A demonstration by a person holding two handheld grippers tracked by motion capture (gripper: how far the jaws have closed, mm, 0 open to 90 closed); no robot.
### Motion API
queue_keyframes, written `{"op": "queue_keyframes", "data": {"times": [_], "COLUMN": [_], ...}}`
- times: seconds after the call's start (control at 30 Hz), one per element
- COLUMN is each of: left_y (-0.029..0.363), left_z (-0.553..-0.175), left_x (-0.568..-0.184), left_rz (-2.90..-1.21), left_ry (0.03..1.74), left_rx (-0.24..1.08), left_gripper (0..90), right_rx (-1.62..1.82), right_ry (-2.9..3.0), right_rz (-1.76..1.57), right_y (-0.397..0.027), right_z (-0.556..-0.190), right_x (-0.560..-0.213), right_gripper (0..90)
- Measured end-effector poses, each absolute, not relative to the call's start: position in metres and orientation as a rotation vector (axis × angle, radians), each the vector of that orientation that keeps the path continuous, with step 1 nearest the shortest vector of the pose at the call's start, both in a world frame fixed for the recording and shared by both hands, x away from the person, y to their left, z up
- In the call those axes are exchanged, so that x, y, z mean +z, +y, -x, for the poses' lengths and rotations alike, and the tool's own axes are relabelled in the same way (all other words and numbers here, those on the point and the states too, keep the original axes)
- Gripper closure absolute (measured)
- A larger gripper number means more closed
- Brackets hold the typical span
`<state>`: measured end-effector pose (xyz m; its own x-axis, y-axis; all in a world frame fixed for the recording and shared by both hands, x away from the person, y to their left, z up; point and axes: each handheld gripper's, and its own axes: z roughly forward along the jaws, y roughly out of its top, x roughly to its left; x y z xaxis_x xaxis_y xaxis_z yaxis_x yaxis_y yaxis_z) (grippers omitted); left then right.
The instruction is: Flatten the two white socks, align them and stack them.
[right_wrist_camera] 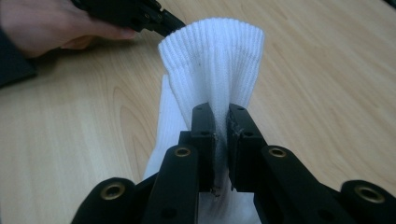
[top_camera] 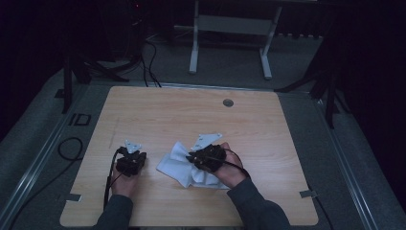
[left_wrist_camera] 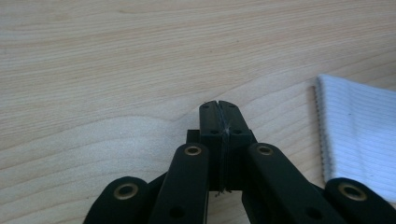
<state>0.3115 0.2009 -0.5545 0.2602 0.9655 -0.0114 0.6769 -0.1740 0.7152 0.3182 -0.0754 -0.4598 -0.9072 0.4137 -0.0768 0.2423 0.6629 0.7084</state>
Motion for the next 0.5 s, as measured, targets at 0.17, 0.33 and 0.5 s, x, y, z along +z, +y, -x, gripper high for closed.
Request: {"op": "queue_keyframes", "data": {"times": [0.17, 0.33, 0.5], "left_y": [0.199, 0.194, 0.189], "left_z": [-0.309, -0.307, -0.304], "left_x": [-0.553, -0.553, -0.552], "left_rz": [-1.928, -1.939, -1.961], "left_ry": [1.474, 1.45, 1.426], "left_rx": [0.609, 0.595, 0.587], "left_gripper": [89.3, 89.1, 89.1], "right_rx": [1.035, 1.0, 0.98], "right_ry": [2.658, 2.693, 2.705], "right_rz": [-0.567, -0.648, -0.714], "right_y": [-0.06, -0.04, -0.03], "right_z": [-0.321, -0.327, -0.331], "right_x": [-0.474, -0.497, -0.509], "right_gripper": [82.3, 82.3, 82.2]}}
